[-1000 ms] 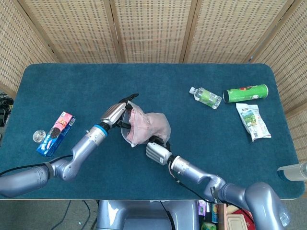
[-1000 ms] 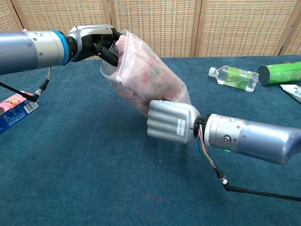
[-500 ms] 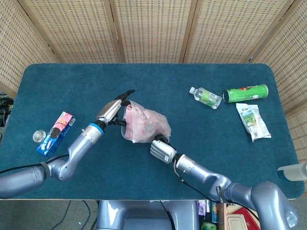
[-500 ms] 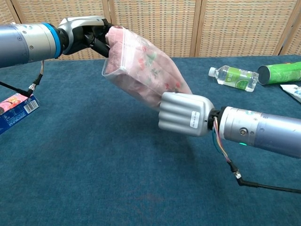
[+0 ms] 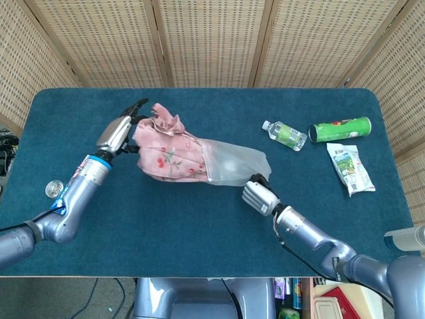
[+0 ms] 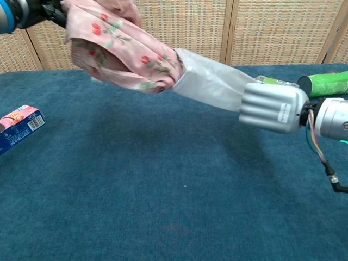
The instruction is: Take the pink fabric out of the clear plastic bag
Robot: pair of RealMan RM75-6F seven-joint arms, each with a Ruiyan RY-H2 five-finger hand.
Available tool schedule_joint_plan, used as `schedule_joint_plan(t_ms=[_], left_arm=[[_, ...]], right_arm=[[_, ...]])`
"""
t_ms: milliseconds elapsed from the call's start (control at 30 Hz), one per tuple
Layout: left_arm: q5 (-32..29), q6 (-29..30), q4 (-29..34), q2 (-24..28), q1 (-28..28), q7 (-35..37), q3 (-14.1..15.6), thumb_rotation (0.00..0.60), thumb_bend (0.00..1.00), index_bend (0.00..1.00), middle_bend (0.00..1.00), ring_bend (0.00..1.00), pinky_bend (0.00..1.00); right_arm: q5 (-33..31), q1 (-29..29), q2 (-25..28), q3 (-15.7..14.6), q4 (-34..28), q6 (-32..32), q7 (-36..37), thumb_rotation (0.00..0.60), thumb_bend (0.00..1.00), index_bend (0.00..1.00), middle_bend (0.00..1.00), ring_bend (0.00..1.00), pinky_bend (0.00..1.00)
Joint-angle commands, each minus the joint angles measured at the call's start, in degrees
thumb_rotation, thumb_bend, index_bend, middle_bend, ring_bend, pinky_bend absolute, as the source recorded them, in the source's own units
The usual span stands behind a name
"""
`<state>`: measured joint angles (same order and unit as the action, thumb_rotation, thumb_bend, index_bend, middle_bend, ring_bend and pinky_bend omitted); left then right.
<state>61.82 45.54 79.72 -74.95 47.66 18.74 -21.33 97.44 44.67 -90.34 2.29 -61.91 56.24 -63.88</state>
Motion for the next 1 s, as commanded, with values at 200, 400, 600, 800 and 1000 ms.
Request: schedule_joint_plan(t_ms=[200, 400, 600, 800, 1000], left_arm=[[0.3, 1.2, -5.4, 7.9, -5.8, 5.2, 0.0, 0.600, 0.51, 0.71, 0.00, 0.00, 0.00], [1.0, 0.1, -10.4, 9.1, -7.9, 10.2, 0.6, 0.600, 0.51, 0.71, 0.00, 0.00, 0.00], [3.7, -0.3, -13.1, 7.8, -8.2, 13.4, 1.5, 0.600, 0.52, 0.69, 0.00, 0.00, 0.00], [5.6, -2.6, -14.2, 7.1, -7.8, 12.1, 3.9, 0.600, 0.14, 0.00, 0.00, 0.00, 0.00], [7.4, 0.3, -12.8, 8.2, -8.9, 6.6, 5.7, 0.600, 0.08, 0.00, 0.00, 0.00, 0.00]], right_arm=[[-2.8, -2.4, 3.0, 0.6, 2.0, 1.3, 0.3, 0.600, 1.00, 1.00, 0.89, 0.80, 1.00], [-4.0, -3.5, 3.4, 0.6, 3.5, 1.9, 1.0, 0.600, 1.00, 1.00, 0.89, 0.80, 1.00], [-4.2, -4.0, 2.7, 0.6, 4.5, 3.2, 2.9, 0.600, 0.88, 0.96, 0.83, 0.80, 0.98], [-7.4, -5.4, 2.6, 1.7, 3.9, 3.4, 9.6, 0.600, 0.00, 0.04, 0.04, 0.03, 0.04], [-12.8, -7.3, 5.4, 4.1, -5.0, 3.2, 11.5, 0.600, 0.00, 0.00, 0.00, 0.00, 0.00]])
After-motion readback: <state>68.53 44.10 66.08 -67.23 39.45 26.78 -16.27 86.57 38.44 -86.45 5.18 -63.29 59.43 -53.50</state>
